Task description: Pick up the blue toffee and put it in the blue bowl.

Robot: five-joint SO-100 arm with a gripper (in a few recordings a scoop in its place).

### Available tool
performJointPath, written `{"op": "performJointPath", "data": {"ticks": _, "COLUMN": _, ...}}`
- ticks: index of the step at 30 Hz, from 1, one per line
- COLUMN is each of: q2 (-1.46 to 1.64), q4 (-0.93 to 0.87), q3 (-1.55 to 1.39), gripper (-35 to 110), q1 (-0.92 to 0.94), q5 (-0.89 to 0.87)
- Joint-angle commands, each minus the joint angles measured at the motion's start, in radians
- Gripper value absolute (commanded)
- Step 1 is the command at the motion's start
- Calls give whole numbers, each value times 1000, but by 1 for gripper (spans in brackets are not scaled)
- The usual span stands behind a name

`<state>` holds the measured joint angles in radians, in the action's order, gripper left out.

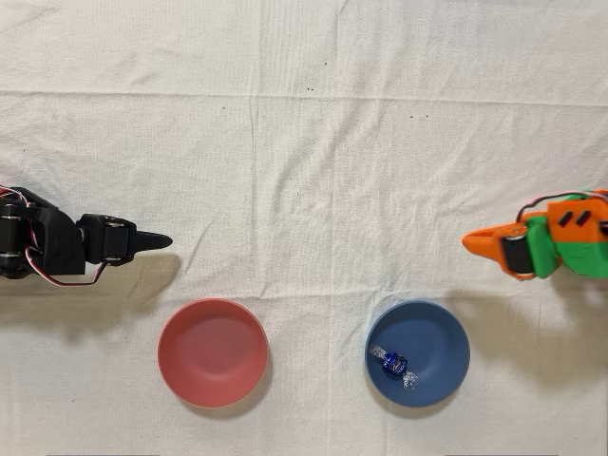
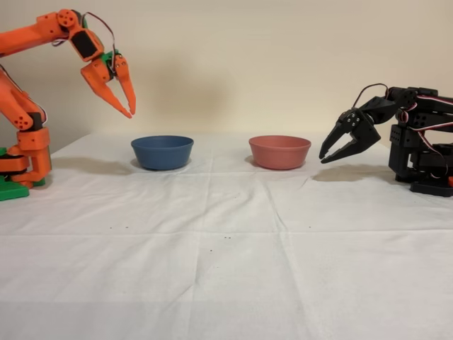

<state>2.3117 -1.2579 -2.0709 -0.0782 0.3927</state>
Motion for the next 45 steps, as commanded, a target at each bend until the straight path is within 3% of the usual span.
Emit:
{"op": "performJointPath", "data": {"ticks": 1, "q2": 172, "q4": 129, "q3": -106, "gripper": 0, "q1": 14, "q5": -6}}
{"op": "performJointPath", "data": {"ticks": 12, "q2": 476, "q4": 370, "q3": -460, "gripper": 0, "q1": 21, "q5": -32}}
{"op": "performJointPath", "data": {"ticks": 27, "q2": 948, "q4": 417, "q3": -865, "gripper": 0, "q1": 18, "q5": -80}}
{"op": "performJointPath", "data": {"ticks": 41, "q2": 954, "q4": 426, "q3": -1015, "gripper": 0, "q1": 25, "q5": -37}}
{"op": "performJointPath", "data": {"ticks": 45, "q2": 954, "q4": 407, "q3": -1054, "gripper": 0, "q1": 67, "q5": -141}}
